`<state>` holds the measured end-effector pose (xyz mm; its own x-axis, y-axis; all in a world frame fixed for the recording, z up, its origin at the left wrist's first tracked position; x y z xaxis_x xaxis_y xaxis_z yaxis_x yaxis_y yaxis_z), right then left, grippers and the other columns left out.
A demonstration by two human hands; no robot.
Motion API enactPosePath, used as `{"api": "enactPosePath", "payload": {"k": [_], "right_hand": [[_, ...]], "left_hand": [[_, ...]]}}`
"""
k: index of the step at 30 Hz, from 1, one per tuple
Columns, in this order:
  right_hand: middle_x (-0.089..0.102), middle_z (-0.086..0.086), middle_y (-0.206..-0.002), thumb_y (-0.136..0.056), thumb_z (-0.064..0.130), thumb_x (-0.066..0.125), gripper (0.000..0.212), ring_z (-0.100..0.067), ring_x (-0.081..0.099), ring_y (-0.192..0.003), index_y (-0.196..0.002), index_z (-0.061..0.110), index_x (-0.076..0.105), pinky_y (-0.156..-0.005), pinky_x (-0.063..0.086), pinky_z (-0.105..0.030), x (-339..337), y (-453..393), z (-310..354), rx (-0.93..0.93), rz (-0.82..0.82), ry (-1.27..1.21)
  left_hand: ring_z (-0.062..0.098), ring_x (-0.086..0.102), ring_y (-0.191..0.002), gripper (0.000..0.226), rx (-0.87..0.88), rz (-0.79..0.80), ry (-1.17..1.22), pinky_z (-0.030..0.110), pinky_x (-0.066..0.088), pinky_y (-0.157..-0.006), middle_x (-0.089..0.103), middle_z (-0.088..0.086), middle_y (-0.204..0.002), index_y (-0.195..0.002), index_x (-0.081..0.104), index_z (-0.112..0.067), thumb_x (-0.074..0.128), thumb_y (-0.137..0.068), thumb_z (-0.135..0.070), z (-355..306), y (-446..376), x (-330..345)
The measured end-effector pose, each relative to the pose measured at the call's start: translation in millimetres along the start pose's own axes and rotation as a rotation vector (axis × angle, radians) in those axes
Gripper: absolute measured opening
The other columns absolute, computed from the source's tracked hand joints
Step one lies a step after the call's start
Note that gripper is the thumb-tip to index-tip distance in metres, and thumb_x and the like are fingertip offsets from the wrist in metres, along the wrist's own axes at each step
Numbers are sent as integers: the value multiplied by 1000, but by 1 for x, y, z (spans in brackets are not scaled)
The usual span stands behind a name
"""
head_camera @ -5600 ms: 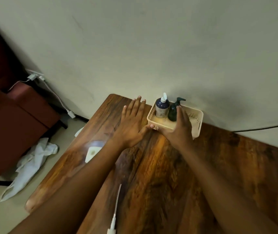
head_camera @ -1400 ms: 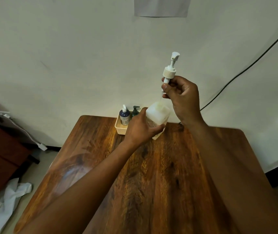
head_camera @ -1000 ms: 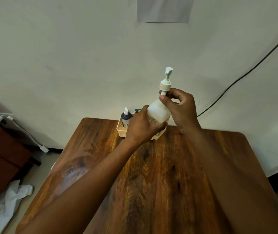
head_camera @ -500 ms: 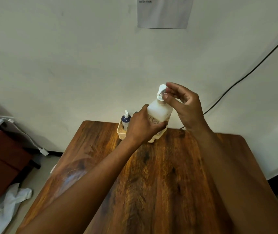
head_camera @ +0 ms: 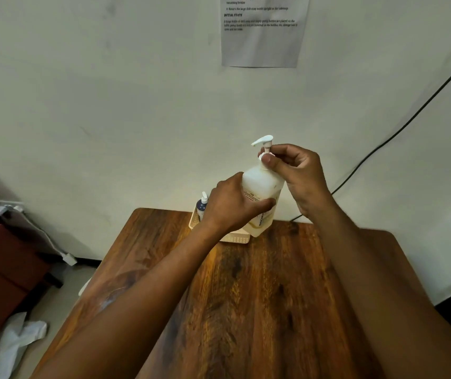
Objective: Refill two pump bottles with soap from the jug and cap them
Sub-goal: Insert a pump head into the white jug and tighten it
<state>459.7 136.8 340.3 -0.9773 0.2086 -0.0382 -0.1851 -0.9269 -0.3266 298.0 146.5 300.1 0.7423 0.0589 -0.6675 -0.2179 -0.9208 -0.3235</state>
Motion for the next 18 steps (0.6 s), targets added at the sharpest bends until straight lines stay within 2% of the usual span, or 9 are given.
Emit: {"api": "enactPosePath", "payload": {"k": [3,6,8,10,14,18], "right_hand": [[79,-7,-103,-83,18,84,28,-20,75,-98,-107,8,76,-88,60,-35,4,1,-4,28,-115,-91],[78,-10,-102,-84,17,83,27,-17,74,-91,-107,6,75,-83,60,-34,7,2,2,48,-145,-161],[78,-11,-105,-89,19,78,25,-17,73,-93,-108,4,73,-82,59,-36,7,0,8,68,-82,-216],[77,-14,-109,-95,21,71,21,-20,71,-96,-108,5,73,-80,59,-37,5,-1,16,96,9,-291],[75,-14,-112,-104,21,56,21,-21,70,-99,-112,7,70,-78,59,-37,3,-4,25,153,174,-405],[75,-13,-113,-106,21,51,24,-20,70,-101,-114,7,69,-81,59,-35,1,-8,30,167,237,-428]], "left_hand": [[17,71,-91,65,8,-2,0,42,61,-76,76,-4,-107,-117,66,-21,78,-71,-66,-7,-3,-4],[16,73,-84,62,5,14,37,45,63,-68,76,-5,-100,-112,68,-22,76,-69,-66,-13,-5,-9],[13,73,-81,65,13,39,65,46,63,-66,76,-6,-97,-110,69,-24,72,-65,-71,-16,-8,-14],[11,74,-83,66,27,67,94,44,63,-72,76,-7,-99,-110,71,-26,70,-65,-73,-19,-11,-19],[7,76,-88,58,62,168,216,44,65,-80,78,-7,-102,-112,73,-25,72,-70,-65,-27,-13,-26],[6,76,-90,52,87,211,234,44,65,-83,79,-7,-105,-113,72,-26,75,-73,-59,-31,-17,-32]]}}
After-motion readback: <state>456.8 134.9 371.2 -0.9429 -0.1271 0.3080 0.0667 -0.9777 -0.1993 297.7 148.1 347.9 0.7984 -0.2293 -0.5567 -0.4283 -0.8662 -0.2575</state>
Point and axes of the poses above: each hand's wrist, its own y-axis away from the middle knuckle, its own x-axis out of the palm, z = x × y, the point moved 4 cm from there along -y, towards the middle knuckle
